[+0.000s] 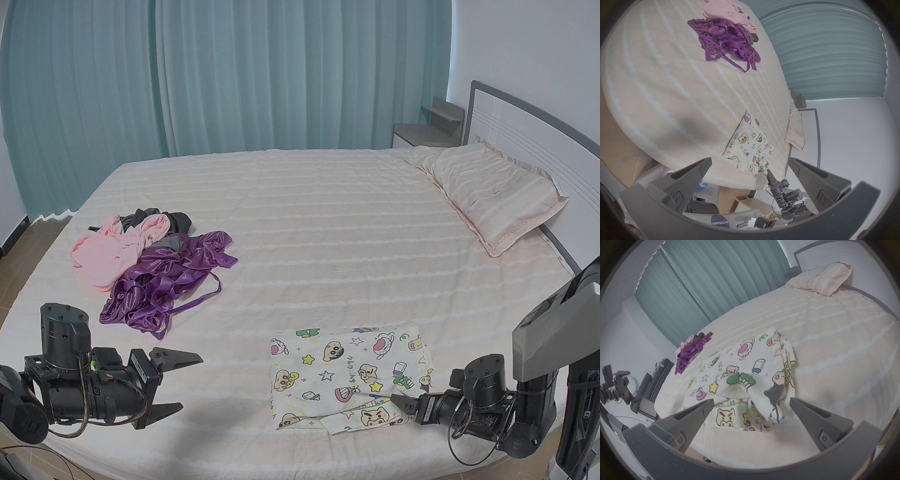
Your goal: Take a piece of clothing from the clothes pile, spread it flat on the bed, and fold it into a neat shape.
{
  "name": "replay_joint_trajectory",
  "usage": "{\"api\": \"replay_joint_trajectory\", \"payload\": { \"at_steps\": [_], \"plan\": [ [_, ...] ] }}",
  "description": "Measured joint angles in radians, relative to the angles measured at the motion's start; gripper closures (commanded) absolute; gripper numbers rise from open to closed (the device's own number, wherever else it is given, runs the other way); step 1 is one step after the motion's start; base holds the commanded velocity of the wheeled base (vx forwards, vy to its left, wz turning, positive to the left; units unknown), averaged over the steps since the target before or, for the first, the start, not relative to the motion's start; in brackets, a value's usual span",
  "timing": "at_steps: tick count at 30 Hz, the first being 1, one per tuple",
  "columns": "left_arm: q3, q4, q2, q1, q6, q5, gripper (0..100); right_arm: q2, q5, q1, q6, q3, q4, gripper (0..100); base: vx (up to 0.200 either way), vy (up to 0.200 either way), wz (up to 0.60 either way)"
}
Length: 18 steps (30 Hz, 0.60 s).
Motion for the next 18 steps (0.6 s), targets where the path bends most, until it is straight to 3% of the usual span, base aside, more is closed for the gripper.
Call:
{"api": "replay_joint_trajectory", "payload": {
  "at_steps": [7, 8, 18],
  "plan": [
    [0.000, 0.000, -0.001, 0.000, 0.000, 0.000, 0, 0.017, 0.000, -0.029, -0.040, -0.019, -0.001, 0, 0.000, 0.000, 0.00],
    [0.000, 0.000, -0.001, 0.000, 0.000, 0.000, 0, 0.019, 0.000, -0.030, -0.041, -0.026, 0.000, 100, 0.000, 0.000, 0.00],
    [0.000, 0.000, -0.002, 0.001, 0.000, 0.000, 0, 0.027, 0.000, -0.047, -0.059, -0.044, -0.001, 100, 0.000, 0.000, 0.00]
  ]
}}
